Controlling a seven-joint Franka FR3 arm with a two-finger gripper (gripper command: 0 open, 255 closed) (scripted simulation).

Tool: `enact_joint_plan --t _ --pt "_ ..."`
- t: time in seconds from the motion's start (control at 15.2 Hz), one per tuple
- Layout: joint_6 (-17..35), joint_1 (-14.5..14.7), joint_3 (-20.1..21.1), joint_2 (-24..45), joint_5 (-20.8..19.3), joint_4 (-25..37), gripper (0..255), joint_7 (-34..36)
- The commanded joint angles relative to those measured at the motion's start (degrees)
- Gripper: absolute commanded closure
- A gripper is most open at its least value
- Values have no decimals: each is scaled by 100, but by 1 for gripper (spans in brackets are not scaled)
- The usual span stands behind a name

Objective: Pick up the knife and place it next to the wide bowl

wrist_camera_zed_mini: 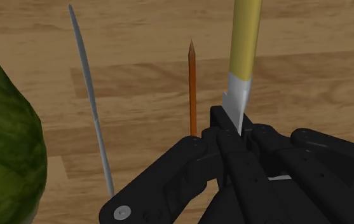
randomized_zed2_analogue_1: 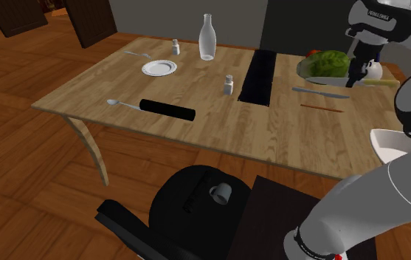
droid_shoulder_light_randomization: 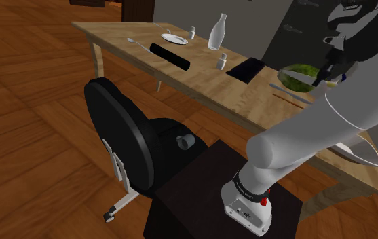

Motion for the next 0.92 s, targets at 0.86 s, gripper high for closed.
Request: enact_joint_plan --t 0.86 --pt "-372 -2191 -1500 3262 2843 2056 255 -3749"
